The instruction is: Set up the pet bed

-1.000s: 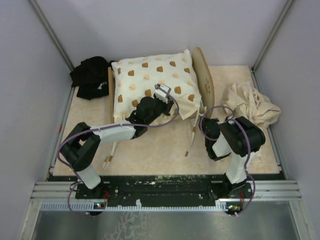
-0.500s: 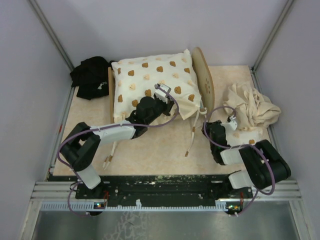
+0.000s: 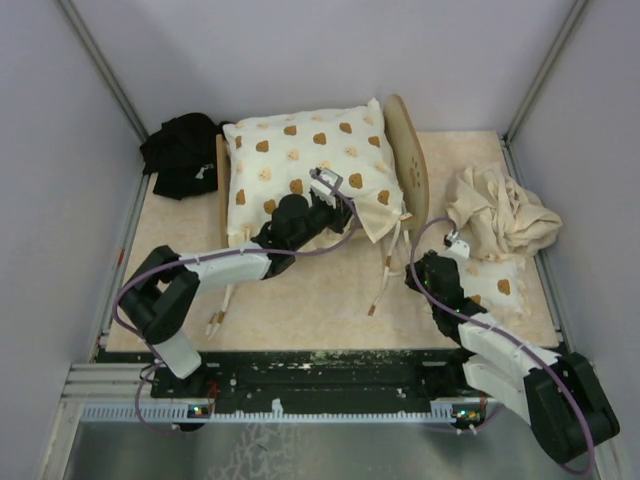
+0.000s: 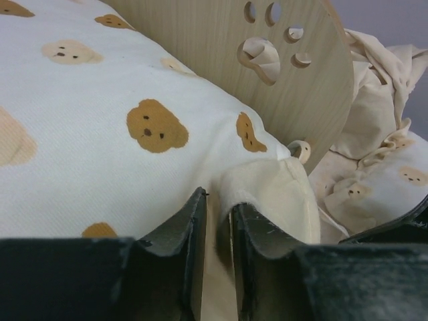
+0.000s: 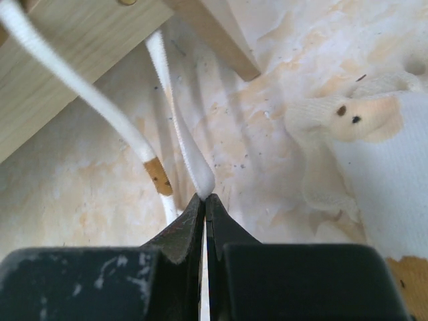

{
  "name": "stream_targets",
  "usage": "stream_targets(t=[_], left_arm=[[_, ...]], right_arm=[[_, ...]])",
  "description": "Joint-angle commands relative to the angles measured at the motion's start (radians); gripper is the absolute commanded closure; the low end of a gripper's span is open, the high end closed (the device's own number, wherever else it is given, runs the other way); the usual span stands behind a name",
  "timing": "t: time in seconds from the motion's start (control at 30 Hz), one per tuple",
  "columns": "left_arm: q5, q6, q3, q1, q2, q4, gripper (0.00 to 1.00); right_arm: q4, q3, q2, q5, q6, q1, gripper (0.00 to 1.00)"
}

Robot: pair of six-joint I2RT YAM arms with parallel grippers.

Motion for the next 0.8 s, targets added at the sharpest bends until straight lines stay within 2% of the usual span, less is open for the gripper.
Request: stream_targets(t=[0.0, 0.17, 0.3, 0.57, 0.77], left_arm=[[0.029, 0.005, -0.052, -0.018, -0.086, 0.021, 0.71], [0.115, 0.088, -0.182, -0.076, -0.188, 0.013, 0.64], [0.199, 0.173, -0.241, -0.145, -0.217, 0.025, 0.62], [0.286, 0.239, -0.240, -0.170, -0.096, 0.137, 0.56], [0.306, 0.309, -0.168, -0.173, 0.010, 0.119, 0.53]], right_arm=[[-0.139, 0.062, -0.089, -0.082, -0.093, 0.009, 1.00], [-0.303, 0.178, -0.149, -0.096, -0.102, 0.009, 1.00], [-0.339, 0.227, -0.161, -0.178, -0.066, 0.009, 1.00], [-0.279, 0.216, -0.178, -0.234, 0.091, 0.009, 1.00], [-0.228, 0.177, -0.213, -0.246, 0.188, 0.009, 1.00]])
